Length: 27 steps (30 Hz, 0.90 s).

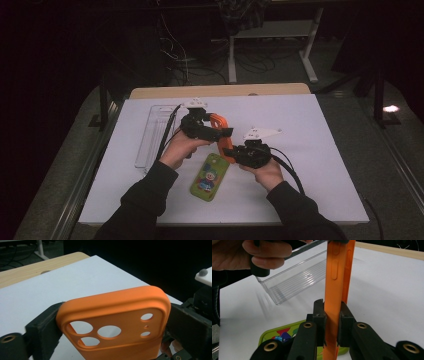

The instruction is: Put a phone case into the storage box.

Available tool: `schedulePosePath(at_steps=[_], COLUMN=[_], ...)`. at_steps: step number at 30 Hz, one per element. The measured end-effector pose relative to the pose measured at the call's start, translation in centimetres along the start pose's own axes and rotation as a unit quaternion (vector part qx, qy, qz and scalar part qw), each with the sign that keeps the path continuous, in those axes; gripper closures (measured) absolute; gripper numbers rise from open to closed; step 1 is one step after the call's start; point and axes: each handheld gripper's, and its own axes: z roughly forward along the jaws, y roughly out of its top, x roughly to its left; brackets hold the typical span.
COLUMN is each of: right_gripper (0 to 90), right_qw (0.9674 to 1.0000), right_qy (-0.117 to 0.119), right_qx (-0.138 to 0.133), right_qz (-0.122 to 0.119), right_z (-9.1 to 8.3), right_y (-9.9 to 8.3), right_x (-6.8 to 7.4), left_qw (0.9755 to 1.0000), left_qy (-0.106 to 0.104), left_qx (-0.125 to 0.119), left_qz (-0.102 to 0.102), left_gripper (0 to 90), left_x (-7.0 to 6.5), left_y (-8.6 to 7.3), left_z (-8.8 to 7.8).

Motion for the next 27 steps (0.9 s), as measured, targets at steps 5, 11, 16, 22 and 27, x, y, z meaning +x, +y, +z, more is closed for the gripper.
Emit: schedulePosePath(at_steps=[5, 11, 16, 22, 27], right_gripper=[78.7, 78.7, 74.6, 48.5, 33.6], right_qw=[1.0000, 0.9999, 0.9997, 0.9993, 0.9984], right_qy=[-0.002, -0.006, -0.013, -0.021, -0.036], right_qx=[0.005, 0.008, 0.012, 0.028, 0.043], right_qz=[0.000, -0.008, -0.015, -0.007, -0.004], right_z=[0.2, 0.2, 0.2, -0.5, -1.8], right_y=[-0.1, -0.1, -0.1, -0.2, -0.6], right_x=[0.1, 0.1, 0.1, -0.5, -1.4], left_qw=[1.0000, 1.0000, 1.0000, 0.9999, 0.9994], left_qy=[-0.001, -0.001, 0.000, 0.013, 0.029], left_qx=[-0.004, -0.007, -0.005, 0.003, 0.009], left_qz=[0.000, 0.006, 0.004, 0.009, 0.016], left_gripper=[12.5, 14.6, 15.9, 16.1, 16.1], left_x=[0.0, -0.1, -0.1, 0.5, 1.0], left_y=[0.1, 0.1, 0.1, 0.7, 1.9], left_z=[-0.2, -0.2, -0.2, -0.8, -1.6])
